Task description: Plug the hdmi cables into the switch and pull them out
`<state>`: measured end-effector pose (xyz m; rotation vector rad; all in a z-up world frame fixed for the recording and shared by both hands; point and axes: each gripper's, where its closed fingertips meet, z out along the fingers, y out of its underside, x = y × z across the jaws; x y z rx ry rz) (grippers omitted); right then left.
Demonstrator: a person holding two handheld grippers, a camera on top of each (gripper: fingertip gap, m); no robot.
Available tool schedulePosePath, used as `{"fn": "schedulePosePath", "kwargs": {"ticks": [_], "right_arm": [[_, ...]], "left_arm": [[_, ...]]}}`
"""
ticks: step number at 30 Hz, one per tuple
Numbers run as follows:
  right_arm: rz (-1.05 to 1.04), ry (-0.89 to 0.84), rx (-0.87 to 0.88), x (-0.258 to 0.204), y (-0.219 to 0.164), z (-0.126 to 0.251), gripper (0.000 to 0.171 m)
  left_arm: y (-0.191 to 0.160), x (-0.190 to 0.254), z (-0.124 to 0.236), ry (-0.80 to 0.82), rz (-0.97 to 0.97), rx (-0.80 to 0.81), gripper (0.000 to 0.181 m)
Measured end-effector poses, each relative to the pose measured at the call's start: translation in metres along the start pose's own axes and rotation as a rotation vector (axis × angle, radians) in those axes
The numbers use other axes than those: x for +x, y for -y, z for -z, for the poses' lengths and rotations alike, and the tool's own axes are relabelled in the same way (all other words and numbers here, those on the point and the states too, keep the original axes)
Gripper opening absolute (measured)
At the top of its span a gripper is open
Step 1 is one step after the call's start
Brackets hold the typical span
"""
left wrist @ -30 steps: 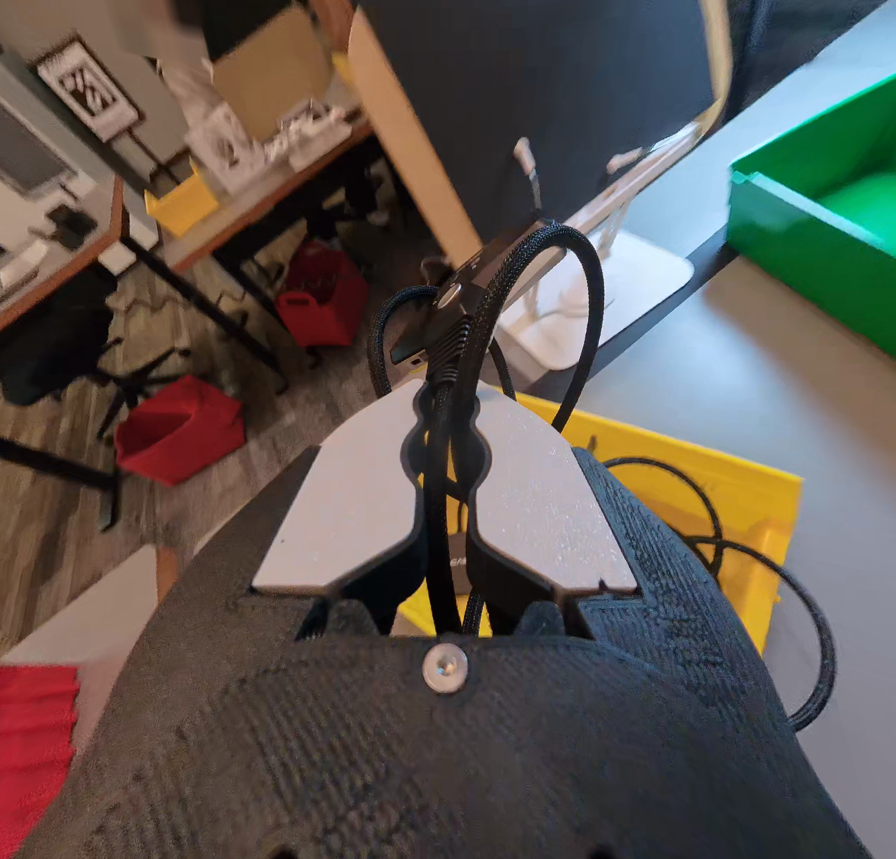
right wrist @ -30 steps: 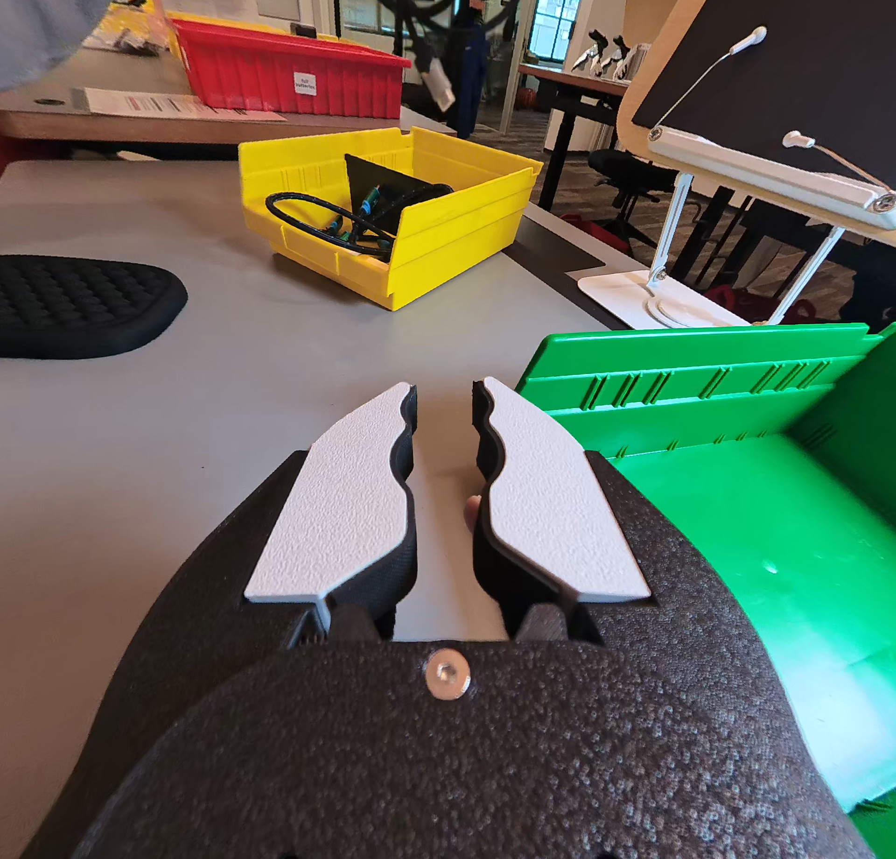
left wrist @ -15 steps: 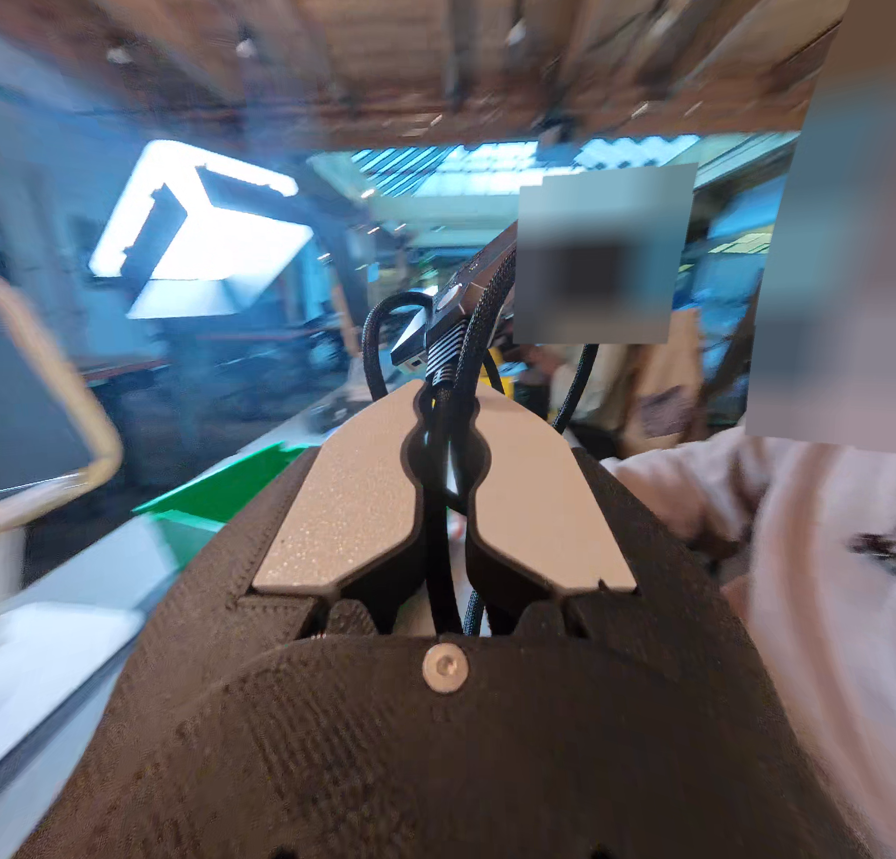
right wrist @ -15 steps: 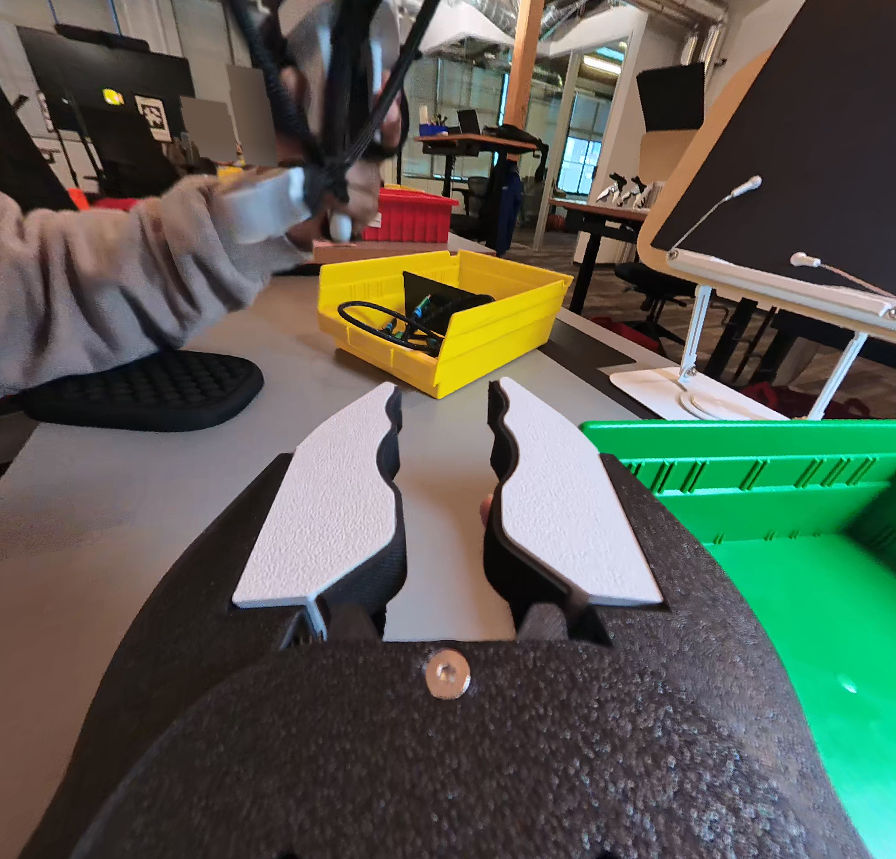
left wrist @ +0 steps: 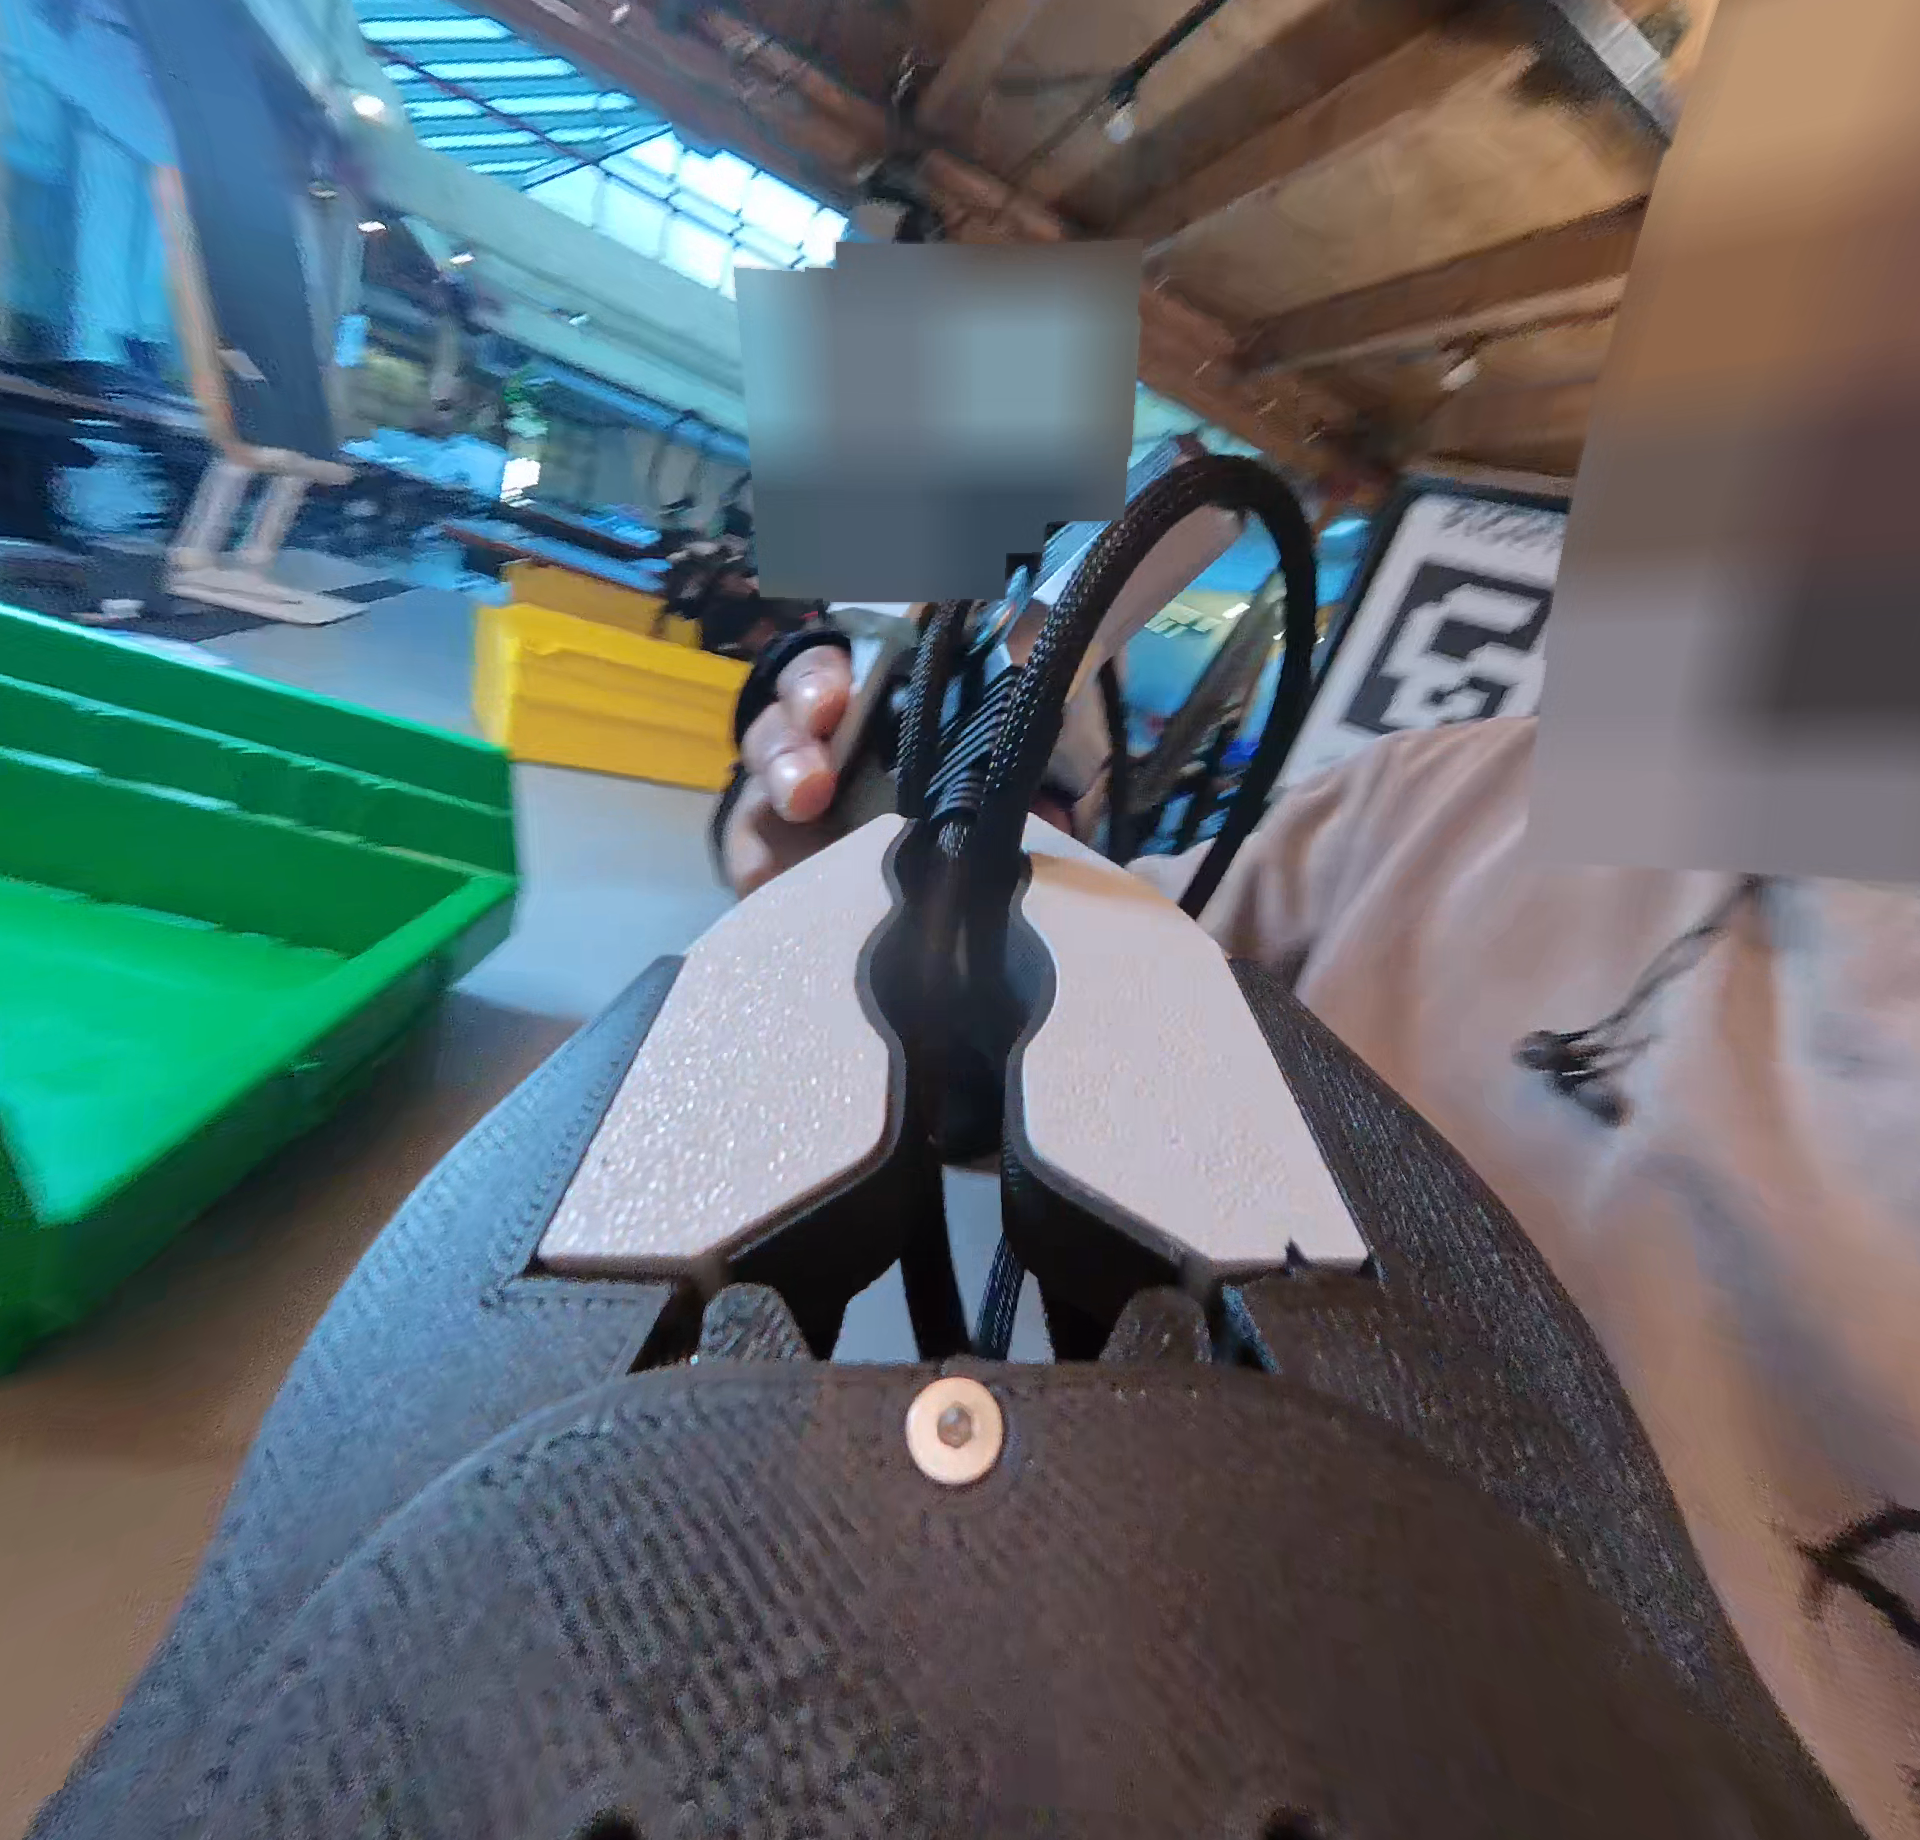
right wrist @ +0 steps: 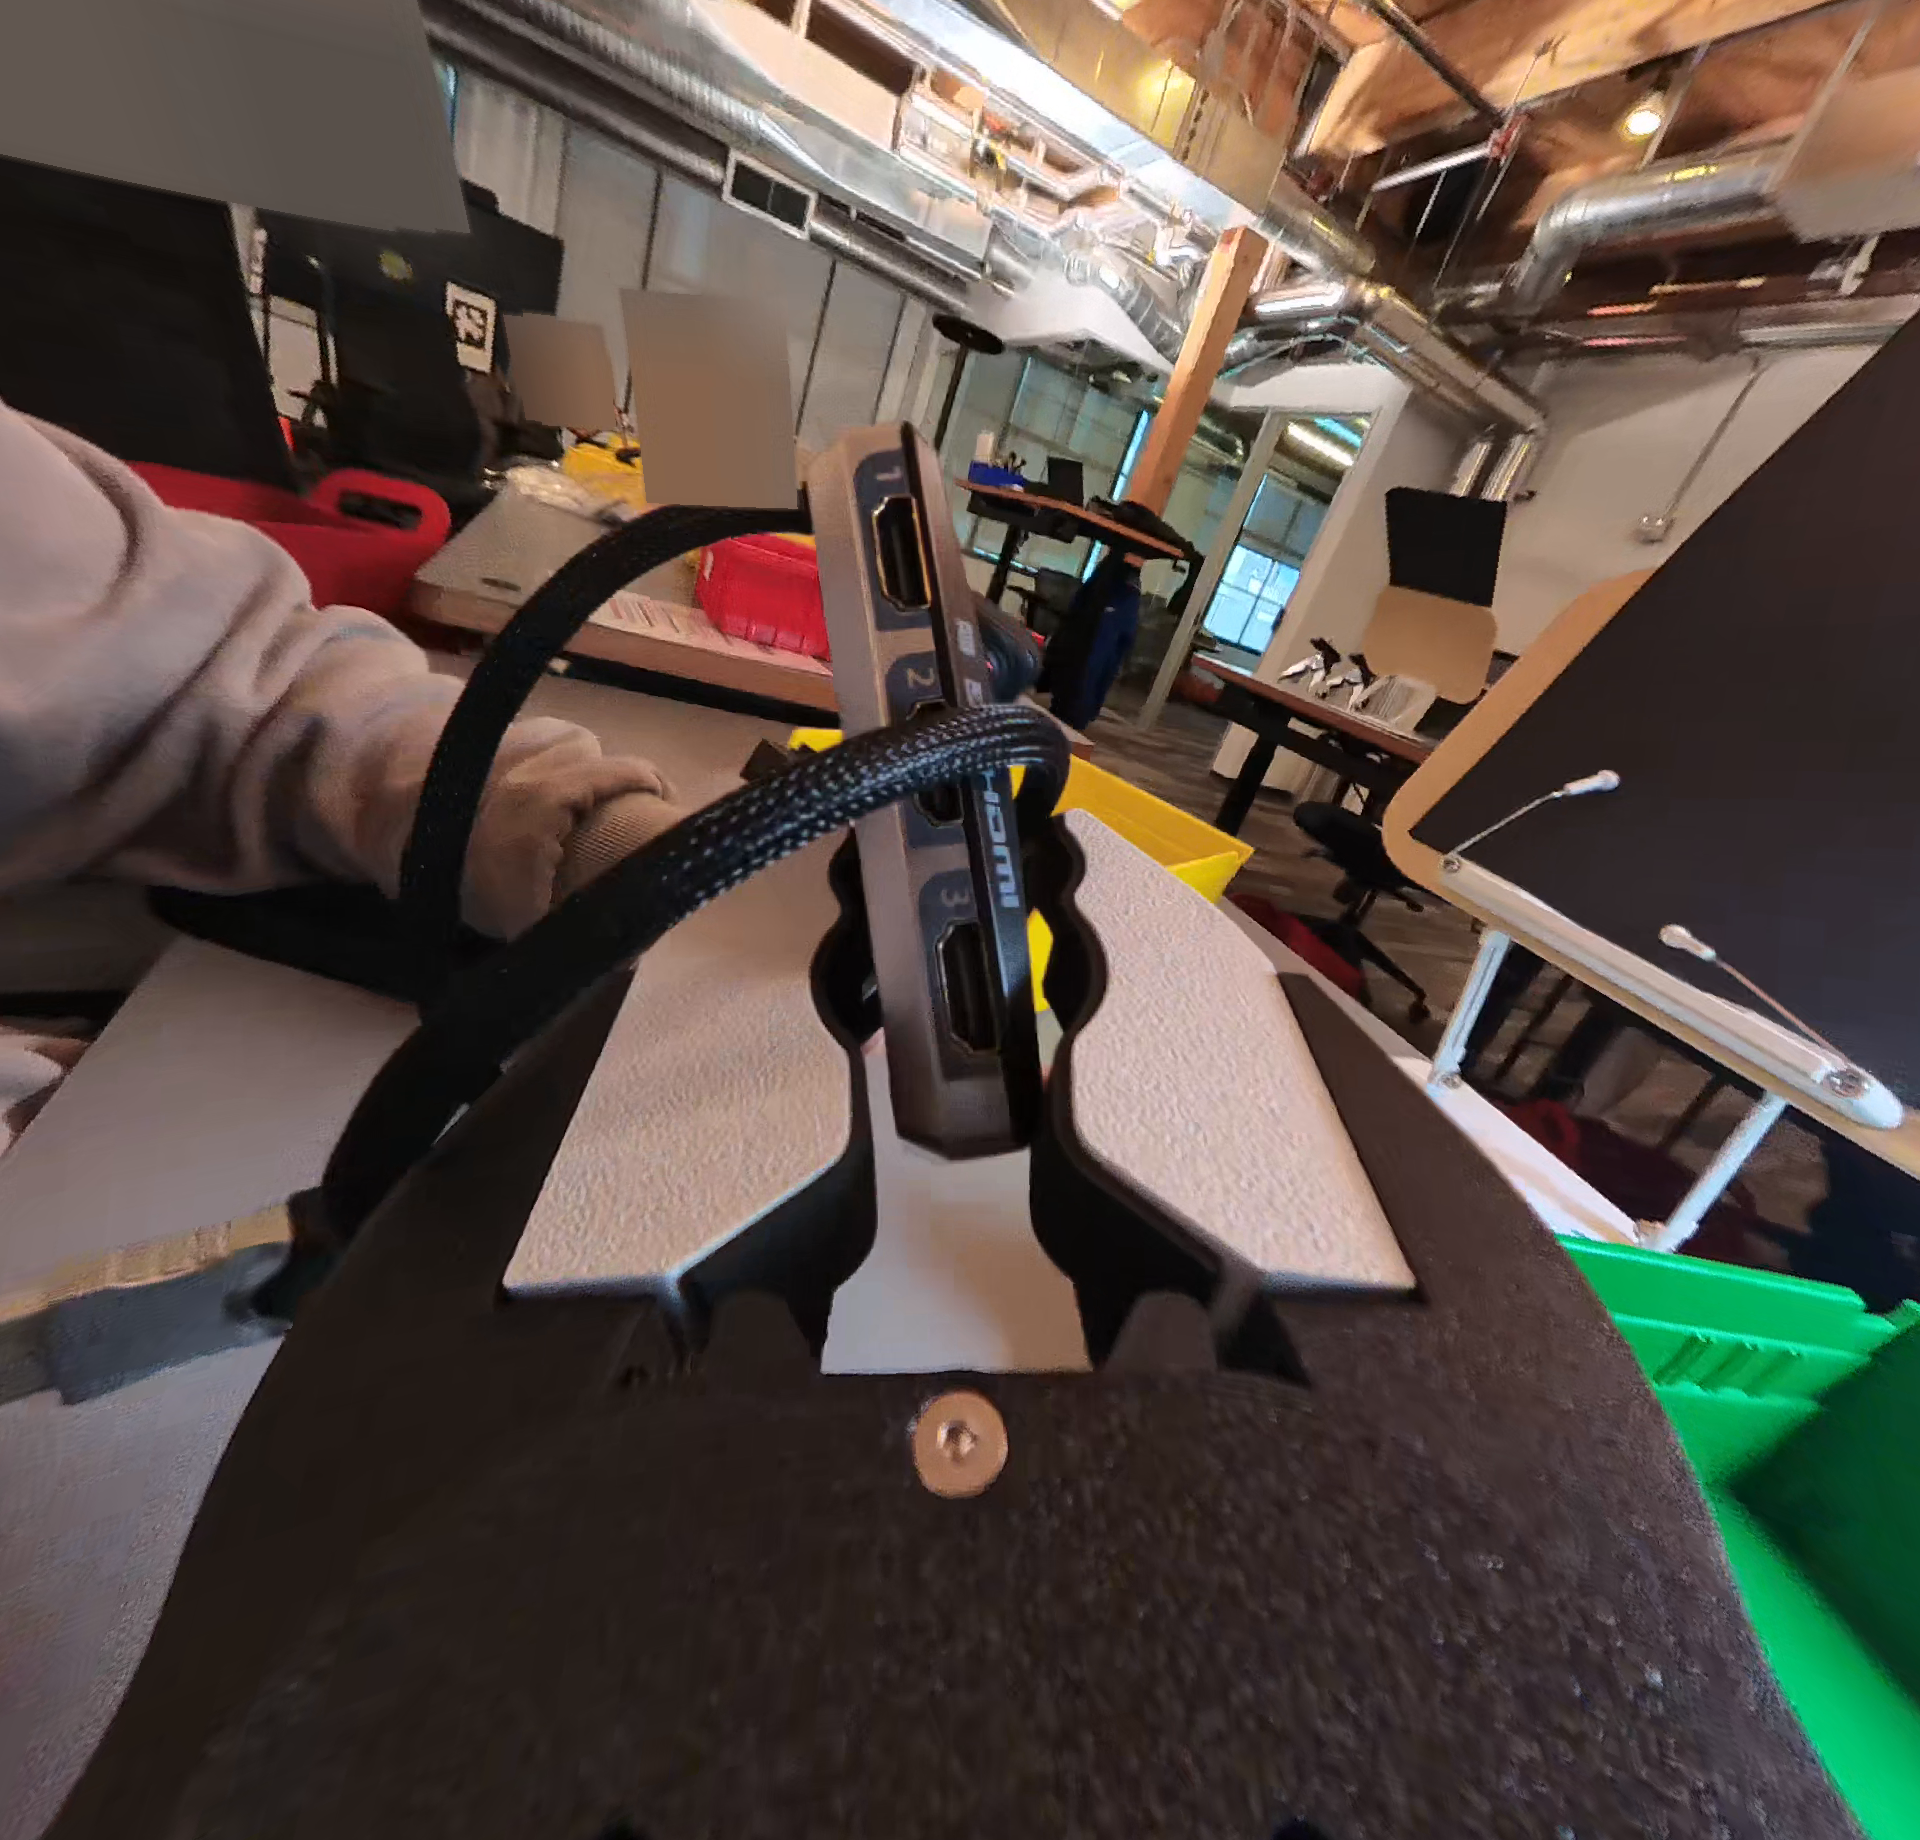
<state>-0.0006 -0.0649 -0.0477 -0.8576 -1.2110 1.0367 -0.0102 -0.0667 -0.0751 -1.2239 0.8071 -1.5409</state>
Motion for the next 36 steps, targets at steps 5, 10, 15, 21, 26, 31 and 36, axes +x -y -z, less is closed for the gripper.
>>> {"fn": "schedulePosePath", "kwargs": {"ticks": [5,10,15,21,26,31,36], "right_arm": [[0.099,-0.145,-0.070,0.024,-0.001,0.011,0.031],[0.227,-0.215,-0.242,0.034,-0.020,0.008,0.032],[0.401,-0.145,-0.437,0.004,-0.052,-0.020,0.032],[0.370,-0.012,-0.502,-0.017,-0.075,-0.027,0.033],[-0.009,0.296,-0.410,-0.046,-0.068,-0.008,0.059],[-0.162,0.345,-0.350,-0.033,-0.058,0.010,0.068],[-0.049,0.295,-0.348,-0.042,-0.065,-0.005,0.067]], "left_arm": [[0.025,-0.026,0.031,0.311,-0.277,-0.109,0.024],[0.076,-0.001,0.043,0.523,-0.645,-0.169,0.029],[0.019,0.010,0.021,0.522,-1.007,-0.667,0.043],[-0.021,0.008,0.029,0.436,-1.195,-0.891,0.021],[-0.020,0.035,0.031,0.288,-1.042,-0.746,0.020],[0.011,0.060,0.029,0.201,-0.892,-0.456,0.020],[0.034,0.068,0.030,0.149,-0.747,-0.211,0.020]]}}
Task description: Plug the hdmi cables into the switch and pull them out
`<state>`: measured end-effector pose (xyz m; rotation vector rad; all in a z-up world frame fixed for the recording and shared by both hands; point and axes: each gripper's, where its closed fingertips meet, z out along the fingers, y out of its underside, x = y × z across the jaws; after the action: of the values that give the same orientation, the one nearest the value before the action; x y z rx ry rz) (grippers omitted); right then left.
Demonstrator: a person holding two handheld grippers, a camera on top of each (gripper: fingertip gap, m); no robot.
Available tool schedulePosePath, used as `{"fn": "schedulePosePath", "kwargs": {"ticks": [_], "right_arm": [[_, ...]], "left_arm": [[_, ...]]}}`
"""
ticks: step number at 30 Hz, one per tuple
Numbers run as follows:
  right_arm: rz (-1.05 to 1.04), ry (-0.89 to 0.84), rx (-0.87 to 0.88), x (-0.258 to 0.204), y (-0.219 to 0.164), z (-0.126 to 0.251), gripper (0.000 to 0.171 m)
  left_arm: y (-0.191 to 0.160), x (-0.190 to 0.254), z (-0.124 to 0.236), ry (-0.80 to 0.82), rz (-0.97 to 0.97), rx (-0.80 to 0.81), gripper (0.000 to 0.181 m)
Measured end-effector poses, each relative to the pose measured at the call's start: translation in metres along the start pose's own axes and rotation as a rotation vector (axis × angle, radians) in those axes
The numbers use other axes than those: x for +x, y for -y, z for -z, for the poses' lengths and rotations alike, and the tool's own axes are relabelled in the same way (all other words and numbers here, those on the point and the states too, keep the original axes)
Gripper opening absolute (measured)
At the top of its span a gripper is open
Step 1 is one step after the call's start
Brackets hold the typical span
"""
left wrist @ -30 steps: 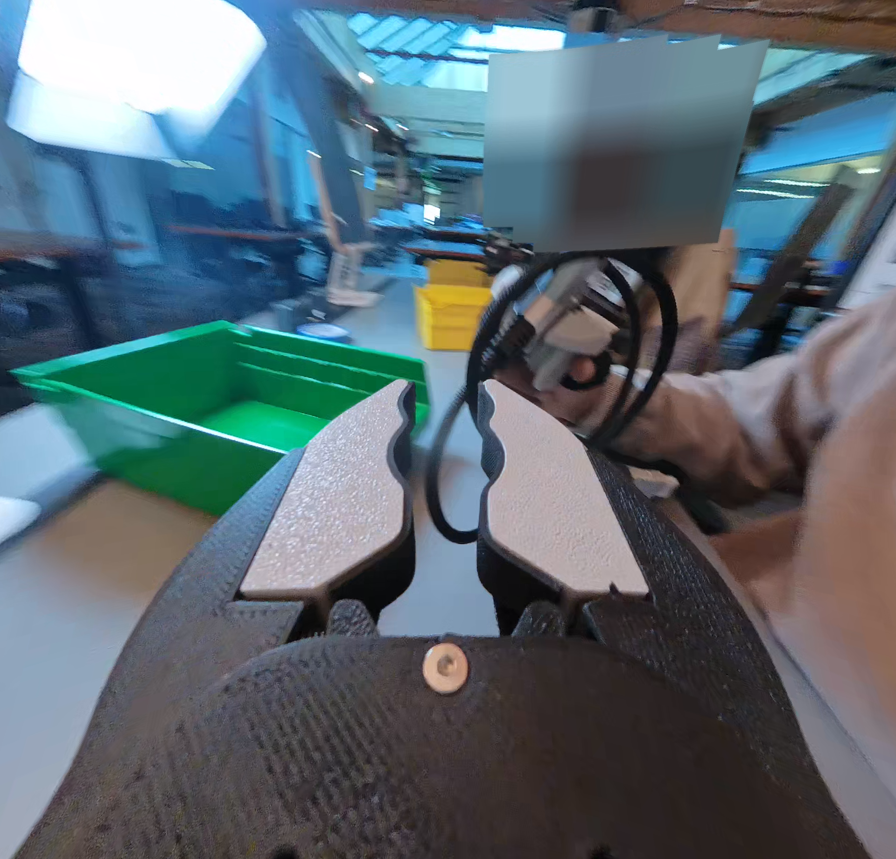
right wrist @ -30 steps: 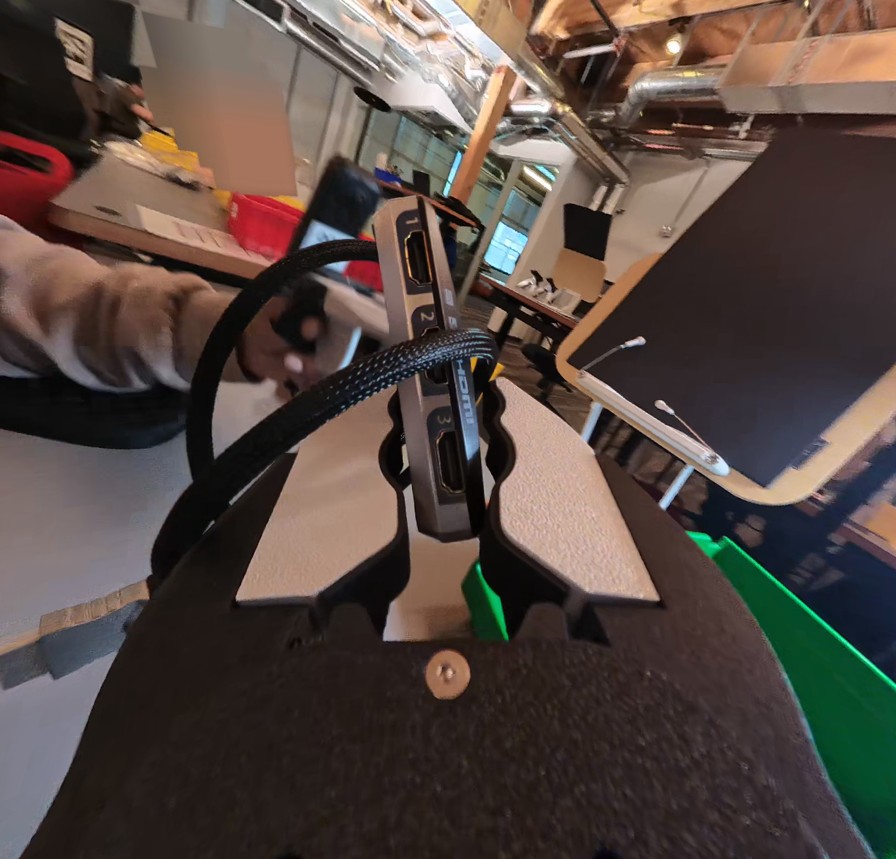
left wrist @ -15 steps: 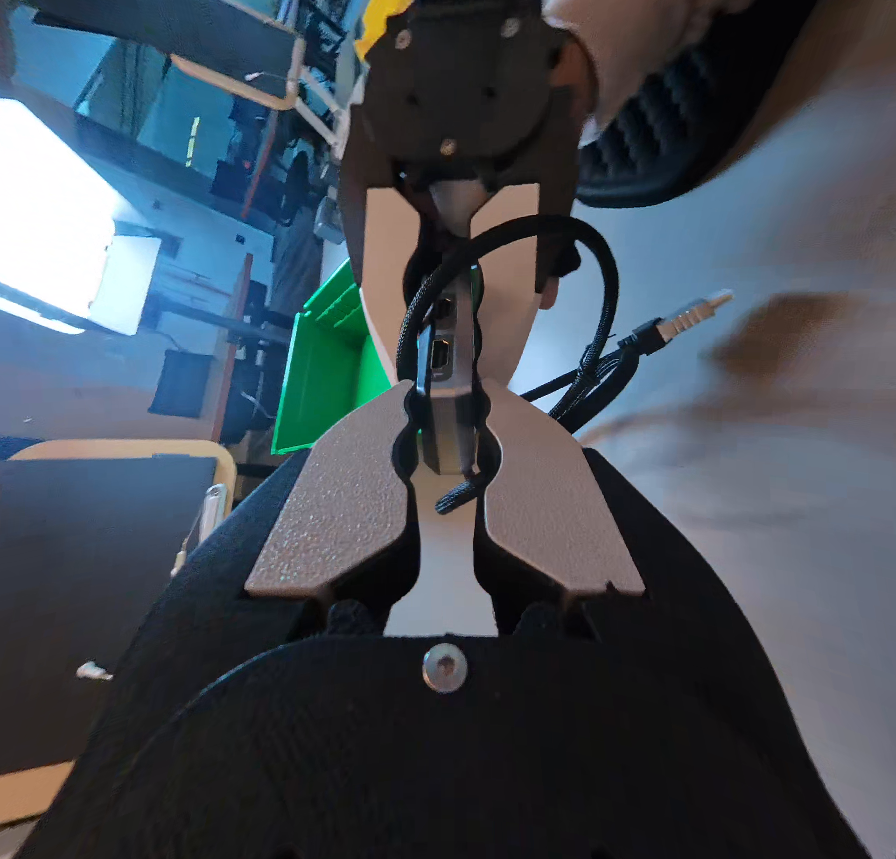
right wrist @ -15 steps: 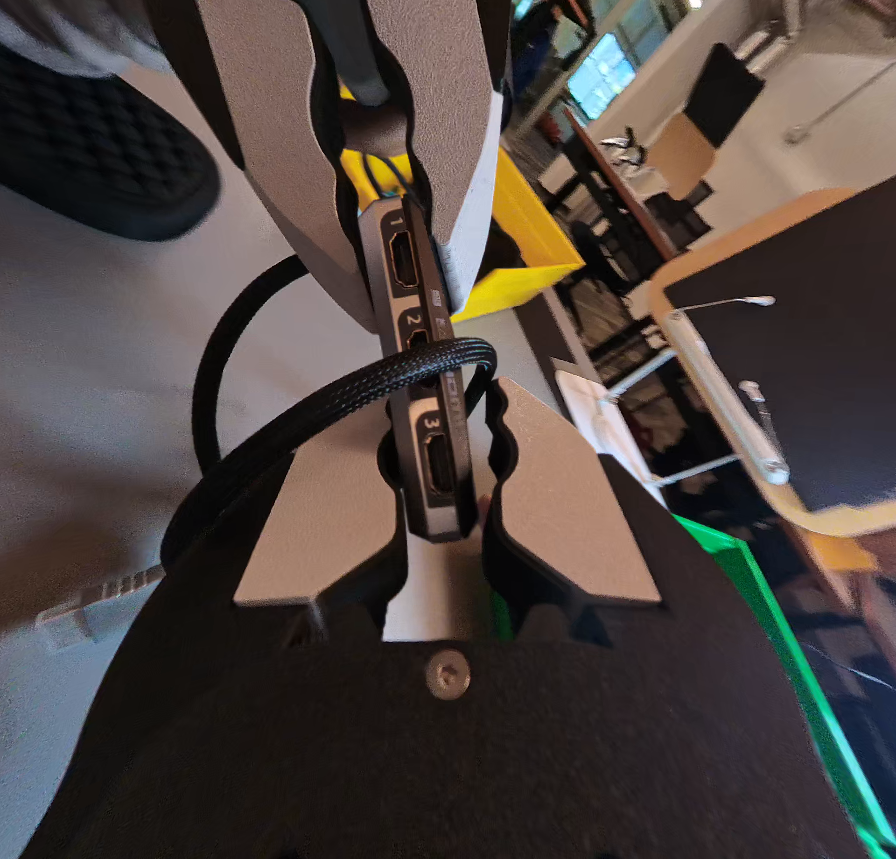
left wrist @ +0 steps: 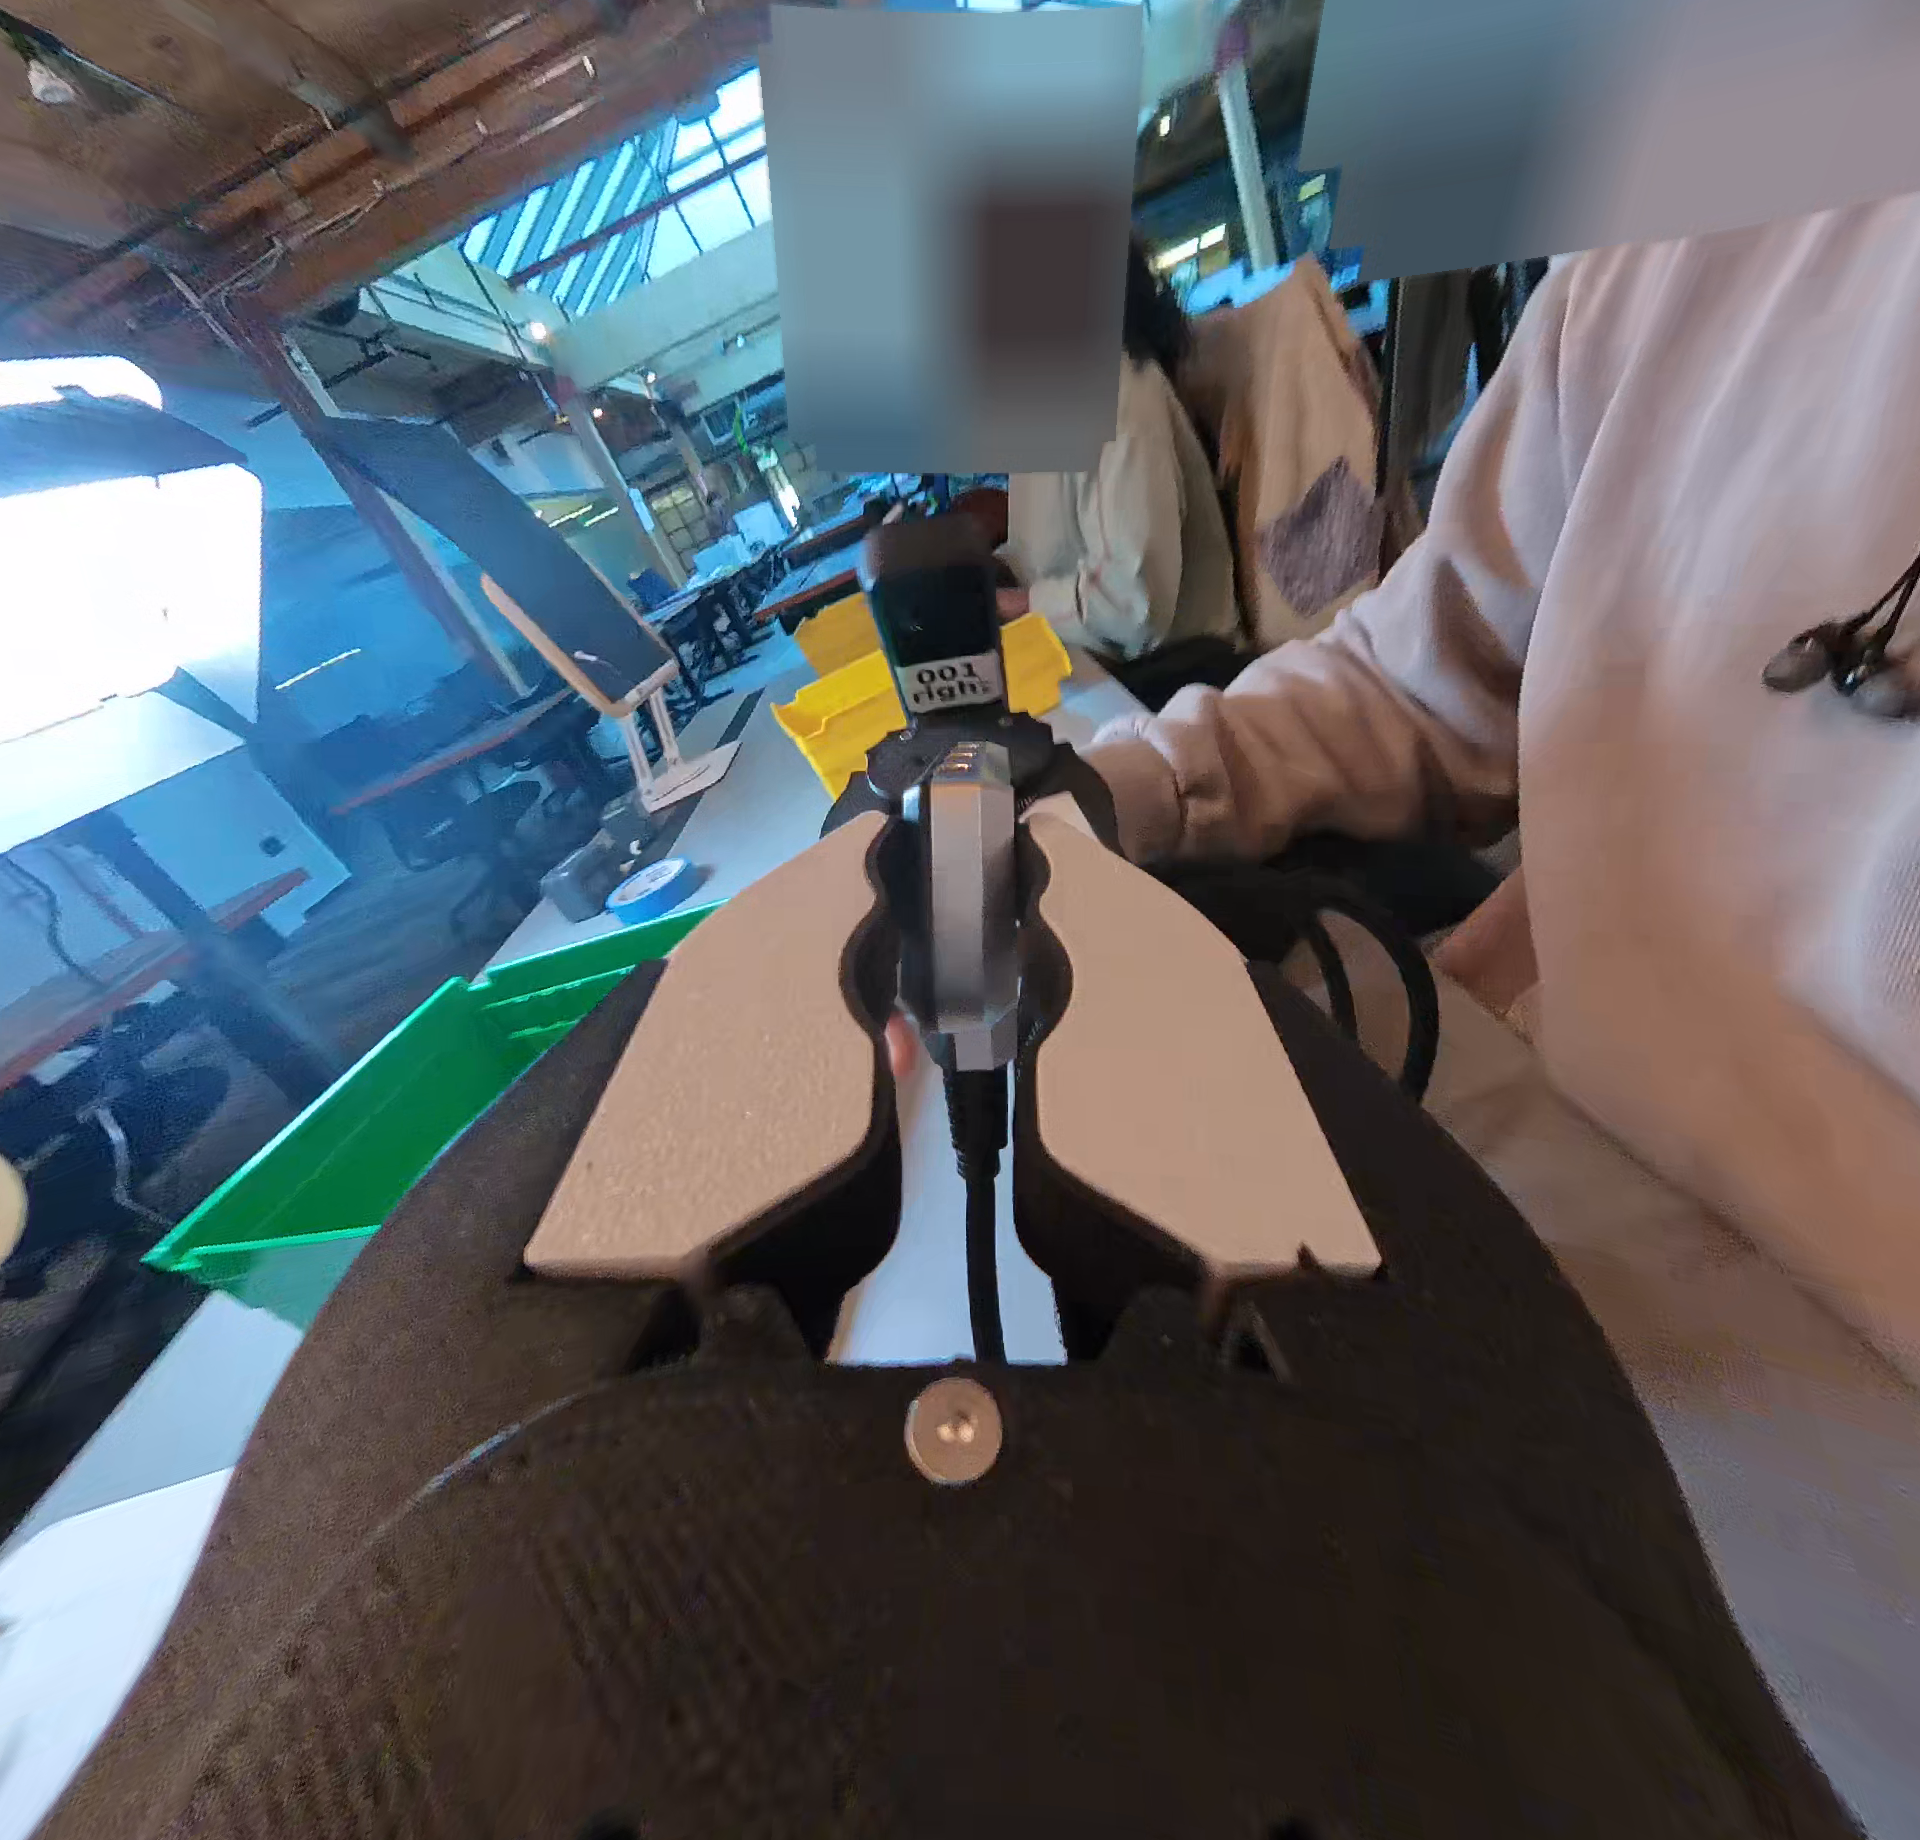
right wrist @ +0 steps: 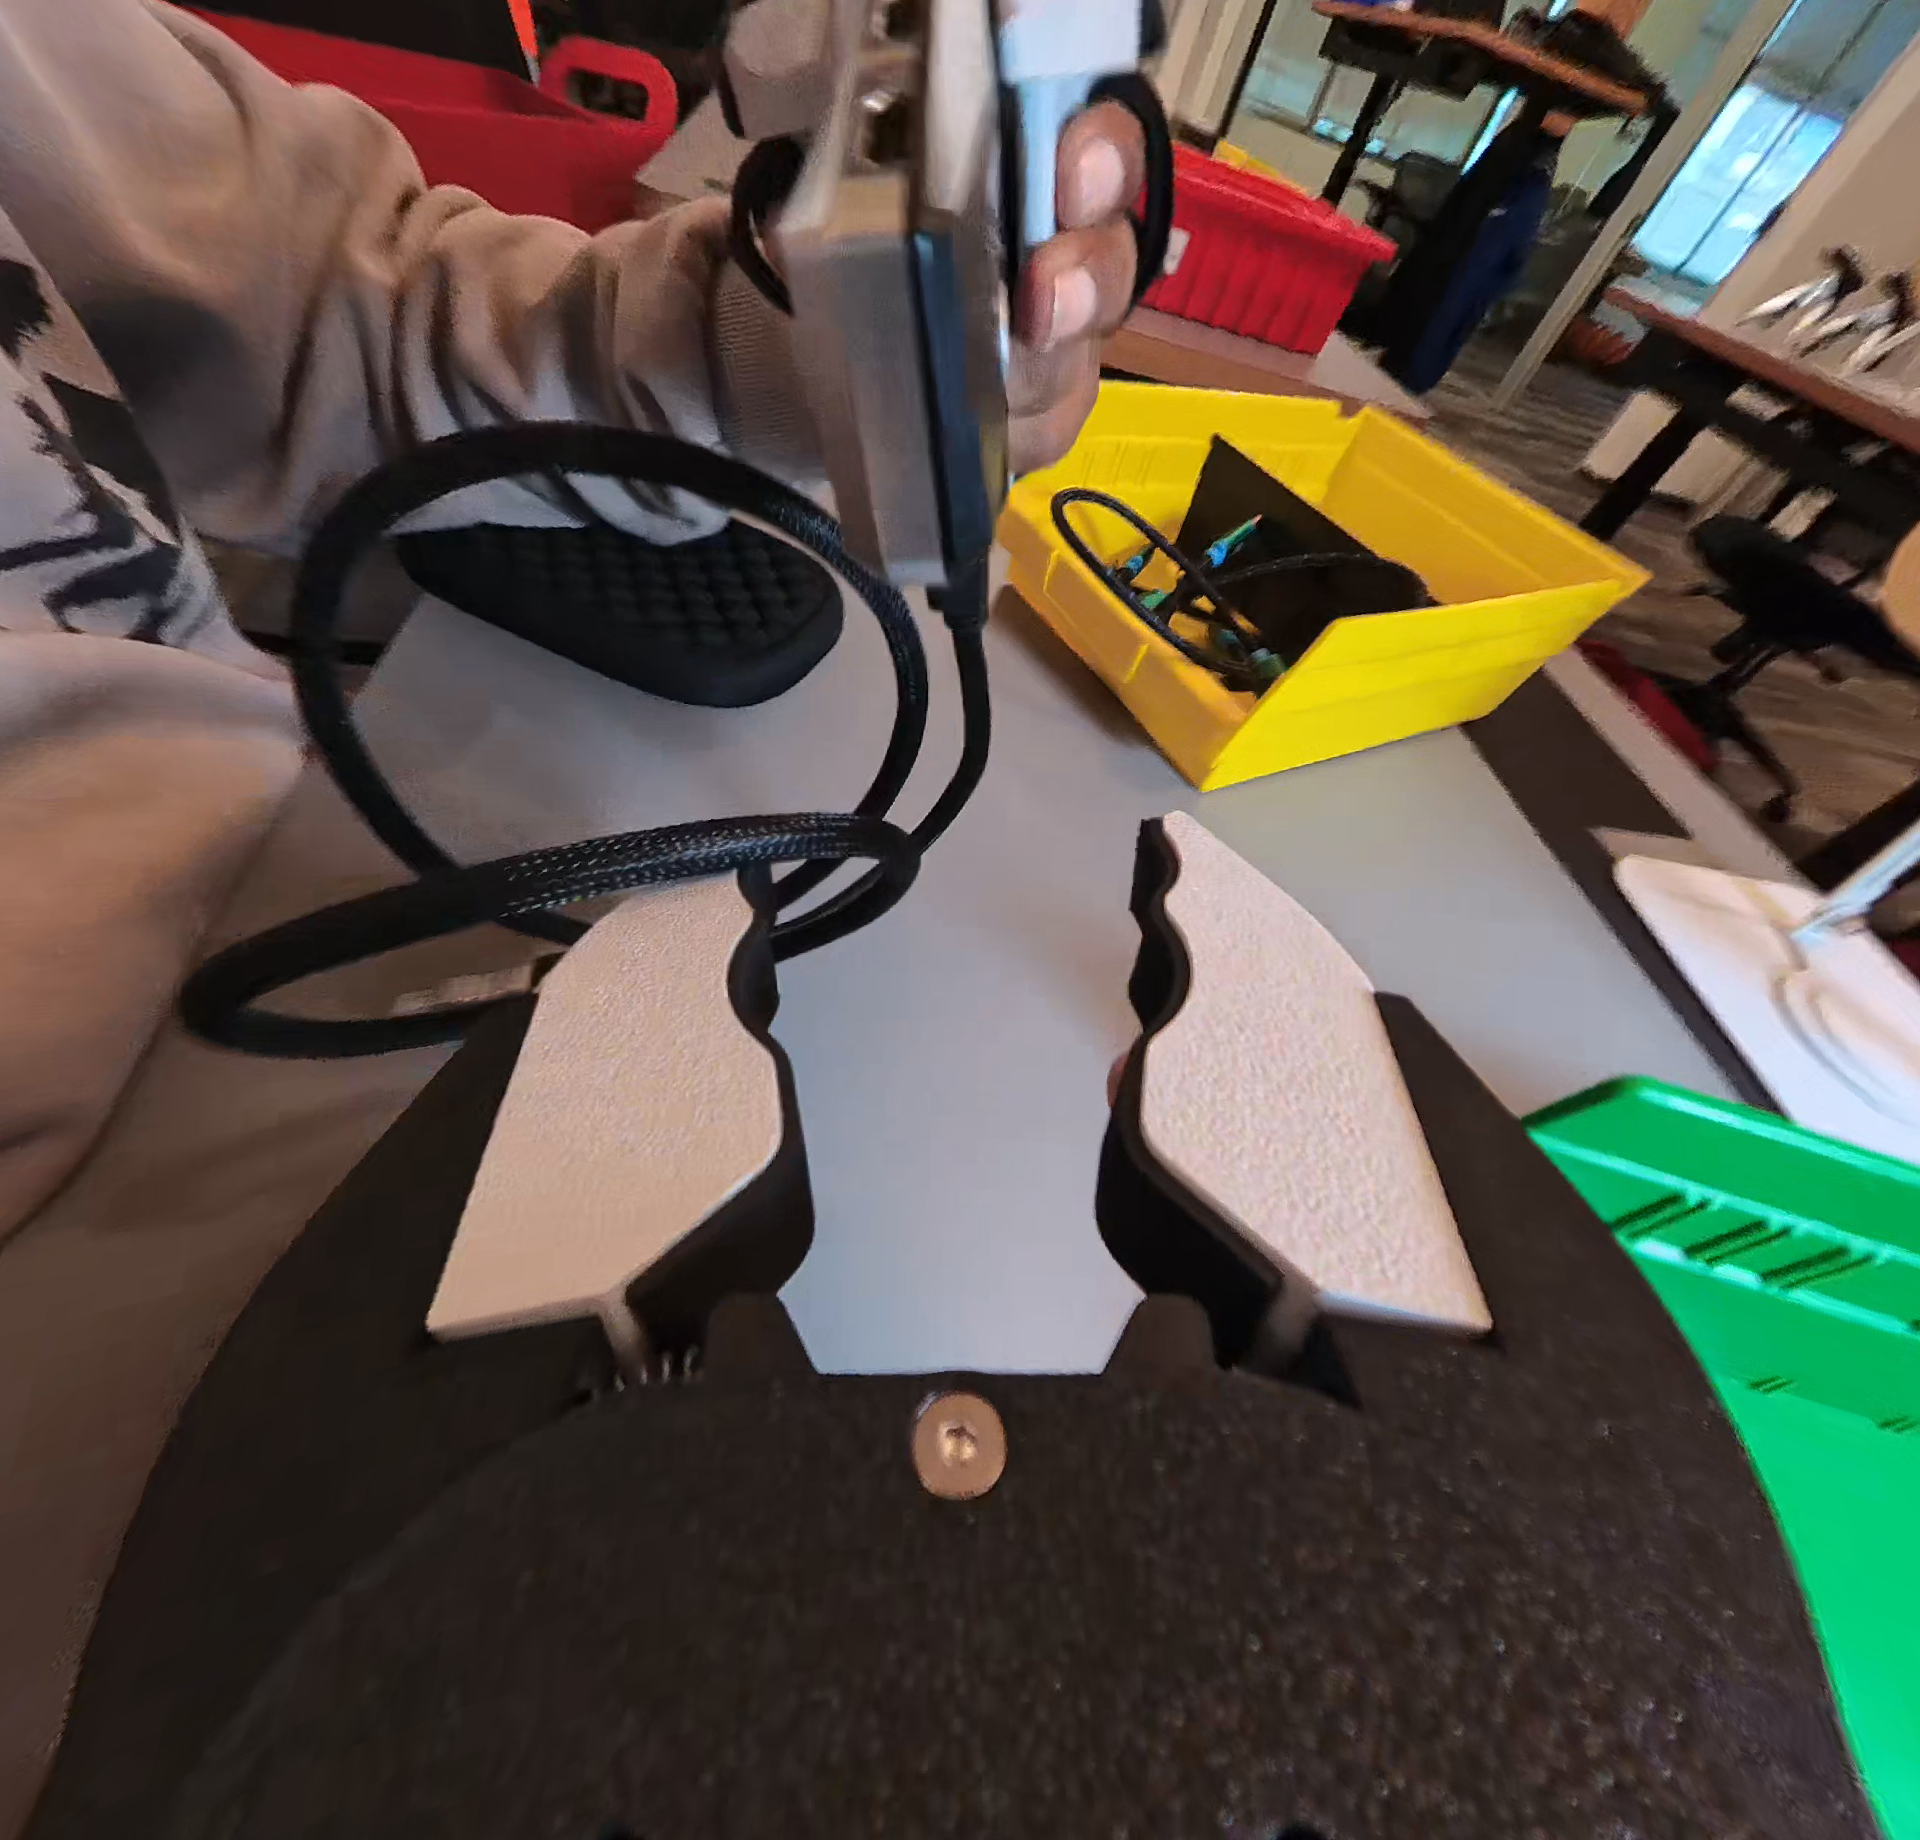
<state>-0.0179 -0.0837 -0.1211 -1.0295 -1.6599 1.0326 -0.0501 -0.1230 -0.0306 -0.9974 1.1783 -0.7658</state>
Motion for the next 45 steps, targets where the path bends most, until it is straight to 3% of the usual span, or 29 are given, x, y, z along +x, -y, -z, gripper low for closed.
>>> {"fn": "schedulePosePath", "kwargs": {"ticks": [5,8,9,13,16,19,23,25,26,28,33,39,45], "right_arm": [[0.103,-0.105,0.118,-0.001,0.027,-0.010,0.060],[0.097,-0.145,0.164,0.001,0.033,-0.011,0.045],[0.109,-0.159,0.169,0.001,0.033,-0.011,0.036],[0.166,-0.182,0.098,0.004,0.030,-0.006,0.032],[0.234,-0.269,-0.047,0.016,0.017,-0.003,0.029],[0.341,-0.382,-0.220,0.031,0.002,0.001,0.029],[0.396,-0.394,-0.356,0.030,-0.007,-0.012,0.029],[0.386,-0.361,-0.367,0.021,-0.008,-0.023,0.029],[0.337,-0.321,-0.348,0.015,-0.009,-0.028,0.030],[0.265,-0.266,-0.285,0.009,-0.008,-0.028,0.032],[0.147,-0.198,-0.004,0.007,0.027,-0.009,0.033],[0.307,-0.322,-0.056,0.021,0.020,0.008,0.043],[0.363,-0.222,-0.126,0.005,0.008,-0.001,0.033]], "left_arm": [[-0.011,-0.007,-0.006,0.024,0.097,0.071,0.020],[-0.020,-0.007,-0.013,0.025,0.138,0.082,0.020],[-0.022,-0.004,-0.016,0.014,0.150,0.088,0.020],[-0.029,-0.005,-0.019,0.026,0.124,0.033,0.021],[-0.050,-0.018,-0.012,0.116,-0.001,-0.169,0.026],[-0.062,-0.029,-0.002,0.227,-0.269,-0.451,0.026],[-0.084,-0.024,-0.005,0.219,-0.474,-0.714,0.043],[-0.108,-0.016,-0.008,0.167,-0.555,-0.813,0.042],[-0.116,-0.015,-0.010,0.161,-0.597,-0.826,0.032],[-0.120,-0.009,-0.012,0.126,-0.585,-0.784,0.028],[-0.083,-0.009,-0.014,0.136,-0.351,-0.456,0.022],[-0.064,-0.014,-0.011,0.128,-0.135,-0.232,0.022],[-0.075,0.008,-0.029,0.023,-0.084,-0.207,0.022]]}}
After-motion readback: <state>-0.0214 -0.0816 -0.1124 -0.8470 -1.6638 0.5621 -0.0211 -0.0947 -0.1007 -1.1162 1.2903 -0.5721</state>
